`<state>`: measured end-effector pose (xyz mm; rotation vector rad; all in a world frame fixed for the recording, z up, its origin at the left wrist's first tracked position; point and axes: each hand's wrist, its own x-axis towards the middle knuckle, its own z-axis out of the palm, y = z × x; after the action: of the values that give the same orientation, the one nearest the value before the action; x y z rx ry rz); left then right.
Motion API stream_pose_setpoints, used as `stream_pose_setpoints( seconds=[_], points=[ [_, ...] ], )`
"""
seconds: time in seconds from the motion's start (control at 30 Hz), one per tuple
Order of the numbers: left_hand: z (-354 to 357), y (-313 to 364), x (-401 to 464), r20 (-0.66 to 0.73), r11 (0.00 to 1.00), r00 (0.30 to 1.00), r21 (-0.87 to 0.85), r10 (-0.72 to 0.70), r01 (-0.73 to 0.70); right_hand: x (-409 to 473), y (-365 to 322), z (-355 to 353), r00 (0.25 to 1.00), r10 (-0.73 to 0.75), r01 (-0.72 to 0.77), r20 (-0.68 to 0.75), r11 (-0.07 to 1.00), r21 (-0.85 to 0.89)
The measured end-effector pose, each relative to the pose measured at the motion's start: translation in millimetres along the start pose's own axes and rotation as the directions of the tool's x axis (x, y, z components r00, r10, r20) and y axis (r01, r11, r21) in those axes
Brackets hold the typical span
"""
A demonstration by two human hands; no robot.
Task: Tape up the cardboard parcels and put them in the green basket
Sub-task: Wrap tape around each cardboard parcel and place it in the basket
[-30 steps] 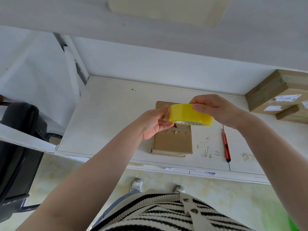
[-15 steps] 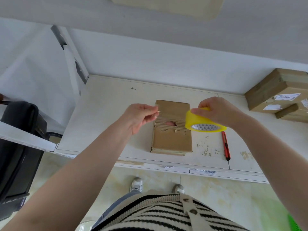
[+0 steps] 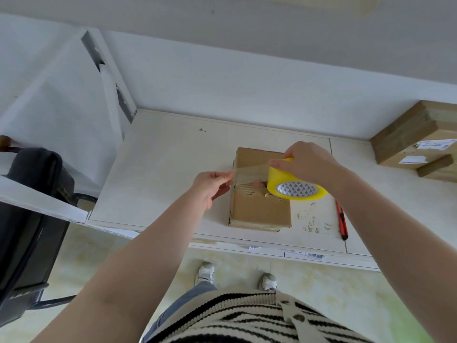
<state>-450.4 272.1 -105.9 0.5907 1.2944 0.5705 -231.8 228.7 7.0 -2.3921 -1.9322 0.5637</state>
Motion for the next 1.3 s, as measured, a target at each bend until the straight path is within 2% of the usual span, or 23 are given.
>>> stream_pose_setpoints(
  seconds=[0.3,0.37,0.47,0.6,0.63,0.7,0.77,0.83,0.97,1.07,1.3],
  points=[
    [9.8,-11.2,7.1,0.029,0.995,0.996,-0.053,-0.084,0.086,5.6,0.6,4.5,1.000,0.025,-0.025,-0.008,1.000,-0.006],
    [11.3,-14.6,7.8,0.014,1.000,1.000,0.022,-0.009,0.009,6.9,0.9,5.5,1.000,0.030,-0.030,-0.010,1.000,-0.009],
    [15.2,-20.9,5.4,-0.046,0.960,0.983,0.227,0.177,-0.163,9.4,0.8,7.0,0.999,0.033,-0.033,-0.023,0.999,-0.016],
    [15.1,-28.2,2.6,-0.130,0.892,0.938,0.373,0.323,-0.255,11.1,2.0,8.0,0.999,0.036,-0.037,-0.032,0.999,-0.025],
    [14.5,-27.7,1.3,-0.109,0.845,0.912,0.432,0.396,-0.315,11.3,1.9,8.1,0.999,0.034,-0.035,-0.032,0.999,-0.029],
    [12.2,-27.5,1.4,-0.013,0.650,0.824,0.621,0.566,-0.437,11.7,1.3,8.4,0.999,0.030,-0.031,-0.027,0.999,-0.039],
    [11.7,-28.3,1.8,0.102,0.372,0.739,0.813,0.666,-0.448,11.8,0.6,8.5,0.999,0.023,-0.024,-0.027,0.999,-0.043],
    [14.3,-29.7,0.6,0.176,0.179,0.699,0.897,0.693,-0.403,11.4,0.4,8.7,0.999,0.024,-0.025,-0.029,0.999,-0.043],
    [20.0,-29.5,1.2,0.205,0.077,0.733,0.940,0.648,-0.331,10.2,-0.3,10.3,0.999,0.034,-0.036,-0.043,0.997,-0.062],
    [21.5,-29.1,3.6,0.213,0.090,0.774,0.940,0.596,-0.328,8.9,-3.8,11.2,0.999,0.033,-0.037,-0.042,0.996,-0.083],
    [20.6,-27.8,9.8,0.170,0.326,0.861,0.876,0.479,-0.355,7.2,-11.0,8.9,0.998,0.023,-0.029,-0.051,0.994,-0.109]
  ],
)
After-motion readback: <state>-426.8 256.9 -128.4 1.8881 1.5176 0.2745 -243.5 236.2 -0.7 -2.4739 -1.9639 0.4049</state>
